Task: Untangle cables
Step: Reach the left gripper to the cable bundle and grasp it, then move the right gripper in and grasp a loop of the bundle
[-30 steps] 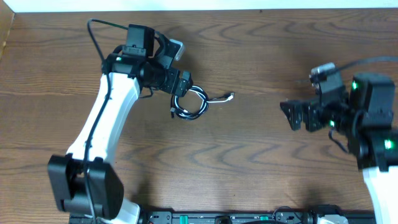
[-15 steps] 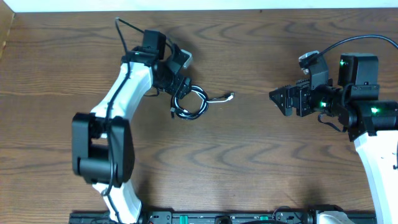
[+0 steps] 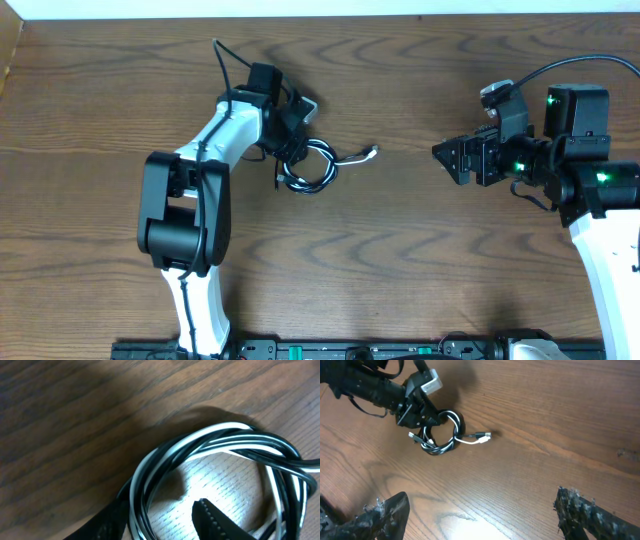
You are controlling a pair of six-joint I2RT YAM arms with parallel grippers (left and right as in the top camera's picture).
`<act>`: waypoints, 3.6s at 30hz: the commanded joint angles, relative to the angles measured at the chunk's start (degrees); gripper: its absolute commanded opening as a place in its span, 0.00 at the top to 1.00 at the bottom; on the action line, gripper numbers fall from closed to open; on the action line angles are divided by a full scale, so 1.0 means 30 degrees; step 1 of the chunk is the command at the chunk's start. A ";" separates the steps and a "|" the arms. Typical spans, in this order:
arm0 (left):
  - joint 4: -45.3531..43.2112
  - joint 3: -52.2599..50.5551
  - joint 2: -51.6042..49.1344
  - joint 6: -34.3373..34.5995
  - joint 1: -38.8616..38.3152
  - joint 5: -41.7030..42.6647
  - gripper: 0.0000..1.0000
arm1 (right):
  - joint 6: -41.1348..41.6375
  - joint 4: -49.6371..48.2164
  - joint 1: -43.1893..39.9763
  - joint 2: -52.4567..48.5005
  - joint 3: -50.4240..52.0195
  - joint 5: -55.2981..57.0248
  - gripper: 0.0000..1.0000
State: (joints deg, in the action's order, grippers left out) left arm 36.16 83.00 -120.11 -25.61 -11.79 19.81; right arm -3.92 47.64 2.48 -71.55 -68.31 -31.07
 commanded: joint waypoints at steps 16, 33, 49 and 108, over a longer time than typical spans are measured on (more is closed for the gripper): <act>-0.0583 0.0051 0.0022 0.2098 -0.0918 0.0321 0.93 | 0.0656 -0.0160 0.0211 -0.0015 -0.0299 -0.0204 0.14; -0.1377 0.0379 0.7490 1.2451 -0.0918 0.7410 0.92 | 0.7082 -0.4102 0.0211 -0.1814 -0.0299 -0.0211 0.31; -0.1231 0.0379 0.7461 1.9008 -0.0940 0.7402 0.92 | 0.8735 -0.6426 0.1690 -0.6084 -0.0299 -0.3971 0.34; 0.1734 -0.0758 0.5712 1.3566 -0.4809 0.1741 0.51 | 0.9989 -0.3096 0.5632 -0.6608 -0.0364 0.2237 0.99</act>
State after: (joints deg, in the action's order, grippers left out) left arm 42.04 81.32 -100.36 15.16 -26.11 26.61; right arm 28.93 39.07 19.20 -92.49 -68.93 -18.44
